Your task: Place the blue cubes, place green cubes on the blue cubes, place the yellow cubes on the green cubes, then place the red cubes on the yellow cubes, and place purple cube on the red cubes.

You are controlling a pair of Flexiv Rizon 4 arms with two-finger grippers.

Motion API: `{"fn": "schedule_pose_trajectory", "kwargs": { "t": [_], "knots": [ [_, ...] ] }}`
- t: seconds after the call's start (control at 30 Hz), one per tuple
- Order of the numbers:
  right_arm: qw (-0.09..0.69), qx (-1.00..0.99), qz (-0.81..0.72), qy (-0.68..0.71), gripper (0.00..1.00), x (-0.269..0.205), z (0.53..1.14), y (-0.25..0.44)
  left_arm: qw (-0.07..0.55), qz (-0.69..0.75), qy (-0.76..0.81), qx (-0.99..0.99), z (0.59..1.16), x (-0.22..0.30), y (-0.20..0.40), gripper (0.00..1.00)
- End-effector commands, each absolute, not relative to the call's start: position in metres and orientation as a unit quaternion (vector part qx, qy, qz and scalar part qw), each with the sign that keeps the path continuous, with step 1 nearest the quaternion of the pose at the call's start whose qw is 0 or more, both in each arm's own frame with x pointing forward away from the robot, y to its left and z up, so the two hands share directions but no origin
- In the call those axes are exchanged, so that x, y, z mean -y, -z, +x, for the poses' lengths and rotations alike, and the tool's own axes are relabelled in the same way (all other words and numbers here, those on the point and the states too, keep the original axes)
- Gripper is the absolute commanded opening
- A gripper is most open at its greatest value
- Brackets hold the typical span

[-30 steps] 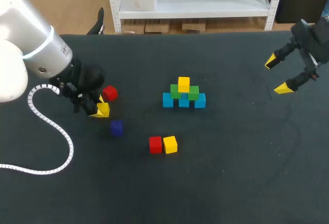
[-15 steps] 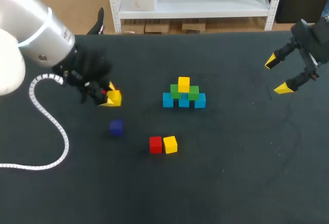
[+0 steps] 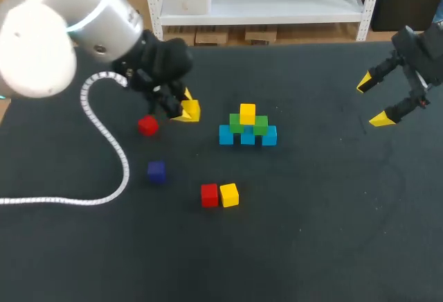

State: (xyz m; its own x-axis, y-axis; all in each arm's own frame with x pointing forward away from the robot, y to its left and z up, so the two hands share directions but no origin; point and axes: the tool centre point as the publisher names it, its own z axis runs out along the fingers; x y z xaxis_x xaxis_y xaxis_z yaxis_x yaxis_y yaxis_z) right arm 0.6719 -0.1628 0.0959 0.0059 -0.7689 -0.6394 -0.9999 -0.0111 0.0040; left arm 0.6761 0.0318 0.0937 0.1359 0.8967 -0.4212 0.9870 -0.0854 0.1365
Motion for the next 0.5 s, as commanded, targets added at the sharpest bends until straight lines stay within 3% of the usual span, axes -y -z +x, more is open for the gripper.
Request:
{"fn": "schedule_pose_trajectory", "kwargs": {
  "t": [0.03,0.5],
  "knots": [
    [0.238,-0.661,-0.668,-0.244,1.0,0.163,0.673,-0.095,0.168,0.729,0.111,-0.654,0.691,-0.015,-0.083,0.0],
    [0.238,-0.661,-0.668,-0.244,1.0,0.163,0.673,-0.095,0.156,0.736,0.117,-0.648,0.702,0.014,-0.071,0.0]
  ]
}}
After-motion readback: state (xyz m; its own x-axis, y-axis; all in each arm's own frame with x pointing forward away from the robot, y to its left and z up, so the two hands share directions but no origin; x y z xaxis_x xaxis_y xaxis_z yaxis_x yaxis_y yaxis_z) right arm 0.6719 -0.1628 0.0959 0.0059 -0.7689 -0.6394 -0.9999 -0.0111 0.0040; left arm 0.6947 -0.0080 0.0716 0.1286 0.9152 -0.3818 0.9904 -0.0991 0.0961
